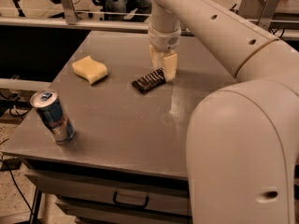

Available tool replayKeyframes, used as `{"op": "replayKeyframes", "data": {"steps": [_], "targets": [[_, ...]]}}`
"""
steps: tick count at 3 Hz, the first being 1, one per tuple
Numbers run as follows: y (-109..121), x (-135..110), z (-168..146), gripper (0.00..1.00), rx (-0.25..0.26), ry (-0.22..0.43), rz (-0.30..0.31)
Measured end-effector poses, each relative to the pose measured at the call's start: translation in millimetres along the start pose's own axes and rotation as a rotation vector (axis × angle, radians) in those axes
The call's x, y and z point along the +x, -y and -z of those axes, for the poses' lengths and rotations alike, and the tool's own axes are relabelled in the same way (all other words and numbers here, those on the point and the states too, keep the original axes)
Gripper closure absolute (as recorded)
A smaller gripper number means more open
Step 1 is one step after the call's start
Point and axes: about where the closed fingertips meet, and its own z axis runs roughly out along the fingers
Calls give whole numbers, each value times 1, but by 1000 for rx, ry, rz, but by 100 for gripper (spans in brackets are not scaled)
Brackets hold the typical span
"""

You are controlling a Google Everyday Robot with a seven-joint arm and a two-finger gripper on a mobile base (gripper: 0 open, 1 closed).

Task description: Move rxbar chocolate near redbull can

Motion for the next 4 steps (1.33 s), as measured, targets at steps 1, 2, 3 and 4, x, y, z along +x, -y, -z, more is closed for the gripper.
{"op": "replayKeyframes", "data": {"steps": [1, 2, 3, 4], "targets": [[0, 0, 1, 100, 0, 0, 0], [1, -2, 3, 100, 14, 0, 4], [-2, -25, 39, 100, 117, -17, 53], [-9, -44, 66, 100, 184, -37, 88]]}}
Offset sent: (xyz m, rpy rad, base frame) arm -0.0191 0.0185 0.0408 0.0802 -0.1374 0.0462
